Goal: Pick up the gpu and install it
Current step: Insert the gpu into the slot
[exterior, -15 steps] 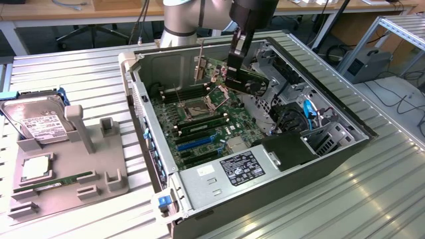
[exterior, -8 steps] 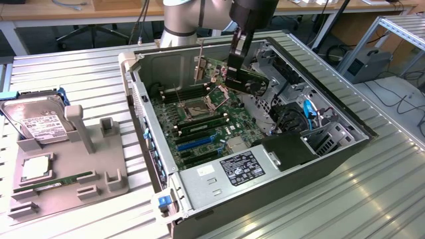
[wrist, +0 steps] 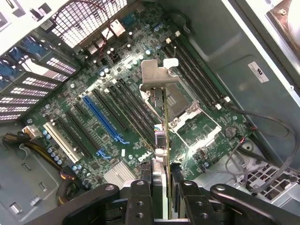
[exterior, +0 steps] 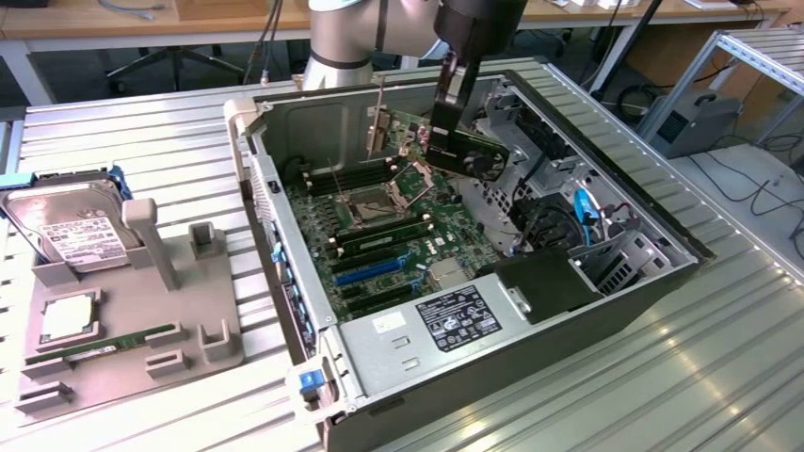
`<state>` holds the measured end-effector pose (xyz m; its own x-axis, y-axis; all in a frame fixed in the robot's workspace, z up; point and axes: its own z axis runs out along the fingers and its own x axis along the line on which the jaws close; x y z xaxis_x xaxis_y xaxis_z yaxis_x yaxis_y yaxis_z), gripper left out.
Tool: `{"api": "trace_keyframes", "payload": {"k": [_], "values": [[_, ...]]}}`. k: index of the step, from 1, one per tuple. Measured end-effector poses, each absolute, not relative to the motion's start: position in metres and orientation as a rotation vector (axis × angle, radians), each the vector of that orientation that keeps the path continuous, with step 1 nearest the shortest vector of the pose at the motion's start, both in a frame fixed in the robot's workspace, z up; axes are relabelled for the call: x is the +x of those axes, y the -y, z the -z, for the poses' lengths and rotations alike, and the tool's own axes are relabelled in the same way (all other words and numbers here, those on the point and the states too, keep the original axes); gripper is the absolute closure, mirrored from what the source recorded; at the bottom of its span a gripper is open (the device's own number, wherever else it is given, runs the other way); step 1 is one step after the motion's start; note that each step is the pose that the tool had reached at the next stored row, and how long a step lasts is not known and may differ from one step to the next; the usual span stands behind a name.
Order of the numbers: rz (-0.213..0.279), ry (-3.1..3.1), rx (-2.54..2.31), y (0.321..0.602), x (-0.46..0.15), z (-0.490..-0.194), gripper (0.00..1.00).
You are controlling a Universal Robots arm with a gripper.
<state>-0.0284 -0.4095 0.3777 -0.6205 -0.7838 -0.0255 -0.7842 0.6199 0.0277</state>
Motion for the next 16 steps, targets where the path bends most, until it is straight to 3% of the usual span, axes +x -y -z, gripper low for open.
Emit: {"api": "trace_keyframes", "payload": {"k": [16], "values": [[-0.057,-2.793,-1.414,0.4095,-0.0284,-0.3776,0.73]]}}
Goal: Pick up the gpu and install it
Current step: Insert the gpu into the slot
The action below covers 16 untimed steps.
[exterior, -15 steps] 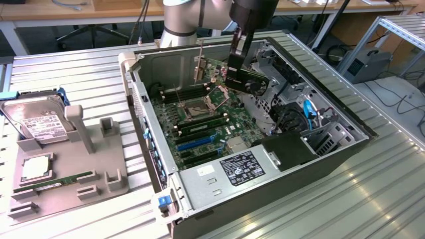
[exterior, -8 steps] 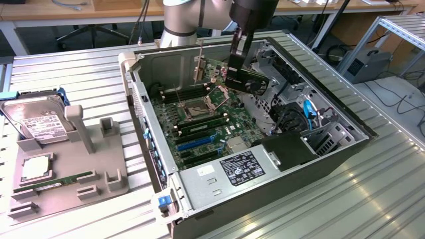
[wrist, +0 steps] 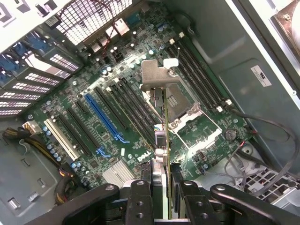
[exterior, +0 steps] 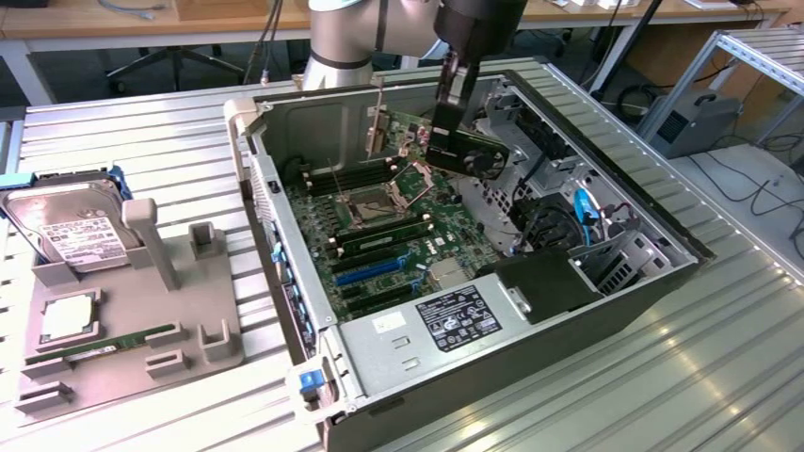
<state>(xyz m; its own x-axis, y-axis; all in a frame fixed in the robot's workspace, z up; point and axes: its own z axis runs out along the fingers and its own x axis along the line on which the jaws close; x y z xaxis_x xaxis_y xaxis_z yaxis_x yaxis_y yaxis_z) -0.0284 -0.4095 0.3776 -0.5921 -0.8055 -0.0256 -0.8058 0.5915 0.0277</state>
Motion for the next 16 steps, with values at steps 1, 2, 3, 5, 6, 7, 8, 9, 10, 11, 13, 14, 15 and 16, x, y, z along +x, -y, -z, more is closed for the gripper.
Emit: {"api": "trace_keyframes", "payload": {"k": [1,2,3,5,6,7,8,9,10,11,13,14,15,16], "values": [[-0.057,-2.791,-1.418,0.4095,-0.0284,-0.3776,0.73],[-0.057,-2.789,-1.422,0.4095,-0.0284,-0.3777,0.73],[-0.057,-2.787,-1.427,0.4095,-0.0284,-0.3776,0.73],[-0.057,-2.784,-1.434,0.4095,-0.0284,-0.3777,0.73],[-0.057,-2.78,-1.44,0.4095,-0.0284,-0.3776,0.73],[-0.057,-2.779,-1.443,0.4095,-0.0284,-0.3777,0.73],[-0.057,-2.777,-1.446,0.4095,-0.0284,-0.3776,0.73],[-0.057,-2.776,-1.449,0.4095,-0.0284,-0.3776,0.73],[-0.057,-2.774,-1.452,0.4095,-0.0284,-0.3776,0.73],[-0.057,-2.773,-1.455,0.4095,-0.0284,-0.3776,0.73],[-0.057,-2.769,-1.461,0.4095,-0.0284,-0.3776,0.73],[-0.057,-2.768,-1.464,0.4095,-0.0284,-0.3776,0.73],[-0.057,-2.767,-1.467,0.4095,-0.0284,-0.3776,0.73],[-0.057,-2.765,-1.47,0.4095,-0.0284,-0.3777,0.73]]}}
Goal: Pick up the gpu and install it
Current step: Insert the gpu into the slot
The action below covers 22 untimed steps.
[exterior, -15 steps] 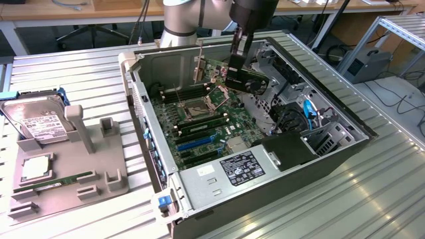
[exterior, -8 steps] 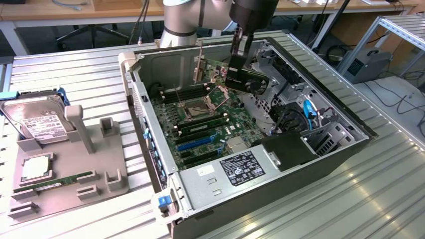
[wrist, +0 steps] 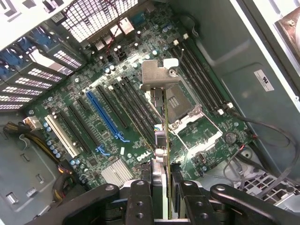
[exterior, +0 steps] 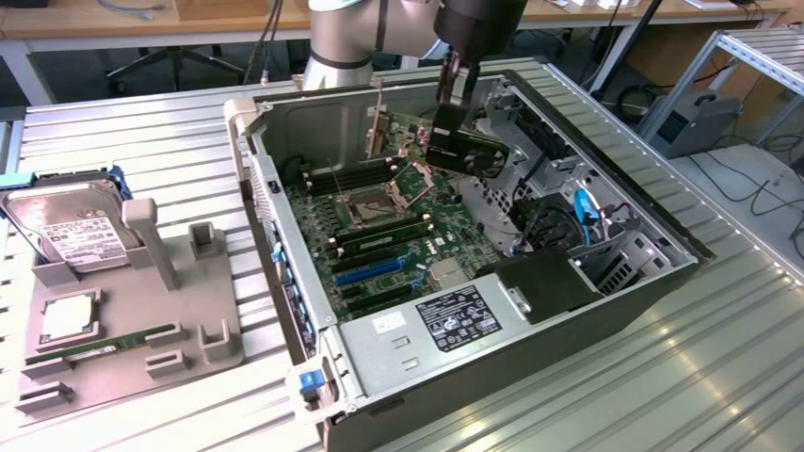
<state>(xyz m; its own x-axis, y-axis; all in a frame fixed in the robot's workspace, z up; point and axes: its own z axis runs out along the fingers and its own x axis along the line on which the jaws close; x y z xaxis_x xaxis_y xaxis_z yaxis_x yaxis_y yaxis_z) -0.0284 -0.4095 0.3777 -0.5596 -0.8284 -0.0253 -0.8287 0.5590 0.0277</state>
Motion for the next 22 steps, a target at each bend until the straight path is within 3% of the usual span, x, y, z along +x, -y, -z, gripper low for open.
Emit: {"api": "trace_keyframes", "payload": {"k": [22], "values": [[-0.057,-2.733,-1.53,0.4095,-0.0284,-0.3776,0.73]]}}
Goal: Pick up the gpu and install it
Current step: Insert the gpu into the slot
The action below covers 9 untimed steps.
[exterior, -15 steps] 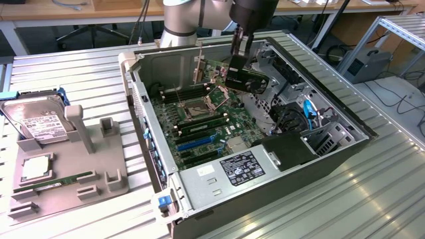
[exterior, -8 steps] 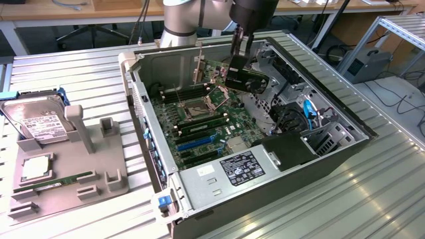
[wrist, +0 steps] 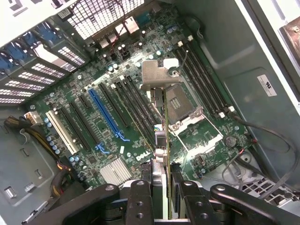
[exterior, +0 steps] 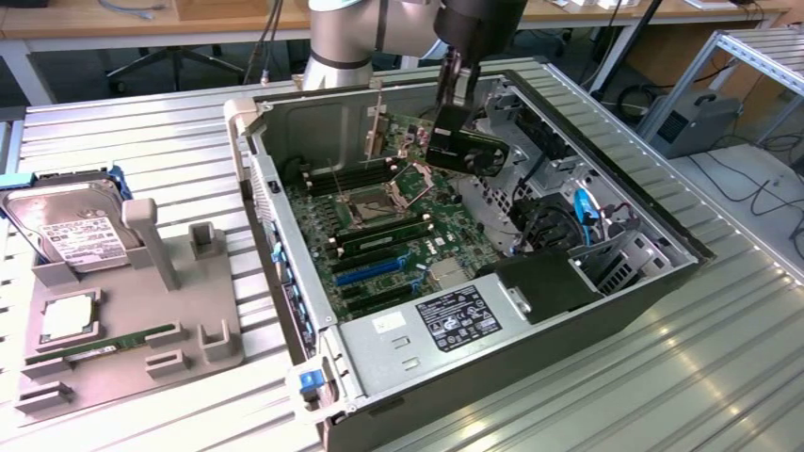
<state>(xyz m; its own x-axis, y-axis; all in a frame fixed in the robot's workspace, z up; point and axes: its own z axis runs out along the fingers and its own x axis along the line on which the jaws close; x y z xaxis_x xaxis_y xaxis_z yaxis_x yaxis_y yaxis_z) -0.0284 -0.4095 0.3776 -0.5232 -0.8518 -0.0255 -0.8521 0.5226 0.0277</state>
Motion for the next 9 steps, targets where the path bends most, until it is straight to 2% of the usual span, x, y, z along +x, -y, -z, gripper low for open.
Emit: {"api": "trace_keyframes", "payload": {"k": [9], "values": [[-0.058,-2.719,-1.556,0.4095,-0.0284,-0.3776,0.73]]}}
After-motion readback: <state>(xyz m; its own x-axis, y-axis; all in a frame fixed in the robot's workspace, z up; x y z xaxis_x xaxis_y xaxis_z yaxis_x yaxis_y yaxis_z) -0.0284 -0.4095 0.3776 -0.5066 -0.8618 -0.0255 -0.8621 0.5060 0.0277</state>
